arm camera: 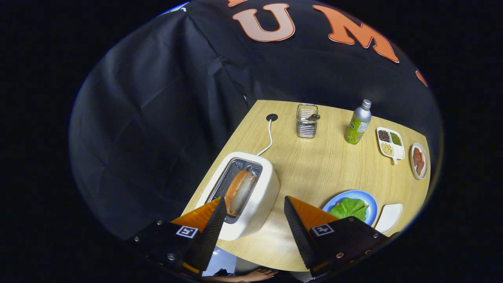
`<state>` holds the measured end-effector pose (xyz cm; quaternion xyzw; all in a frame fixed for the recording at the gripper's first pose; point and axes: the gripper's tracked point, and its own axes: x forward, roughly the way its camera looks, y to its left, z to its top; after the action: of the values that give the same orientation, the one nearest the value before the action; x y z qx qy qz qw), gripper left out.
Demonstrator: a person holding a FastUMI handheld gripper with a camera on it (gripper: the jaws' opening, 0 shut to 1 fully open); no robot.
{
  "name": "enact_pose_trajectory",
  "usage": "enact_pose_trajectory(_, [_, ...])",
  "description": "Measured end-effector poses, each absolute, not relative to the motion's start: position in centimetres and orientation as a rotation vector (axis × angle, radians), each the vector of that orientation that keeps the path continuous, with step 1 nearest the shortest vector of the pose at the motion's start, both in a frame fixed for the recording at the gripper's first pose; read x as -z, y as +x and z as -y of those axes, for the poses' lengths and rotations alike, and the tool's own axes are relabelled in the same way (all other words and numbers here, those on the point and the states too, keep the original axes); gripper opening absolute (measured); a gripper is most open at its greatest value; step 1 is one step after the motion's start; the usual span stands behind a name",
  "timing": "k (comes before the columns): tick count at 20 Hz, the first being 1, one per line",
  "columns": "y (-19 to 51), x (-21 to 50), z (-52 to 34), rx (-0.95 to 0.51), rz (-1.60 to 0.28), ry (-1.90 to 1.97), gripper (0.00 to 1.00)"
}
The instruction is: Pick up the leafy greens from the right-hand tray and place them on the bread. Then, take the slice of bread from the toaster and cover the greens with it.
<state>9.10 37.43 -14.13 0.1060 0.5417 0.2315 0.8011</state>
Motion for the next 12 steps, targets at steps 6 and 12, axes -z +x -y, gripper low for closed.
enact_pose_trajectory(6, [9.5,15.3,-41.0,-0.506,-1.206,0.201,0.86])
enact_pose_trajectory(12, [9.4,17.1,-43.2,-0.494,-1.294,0.207,0.8])
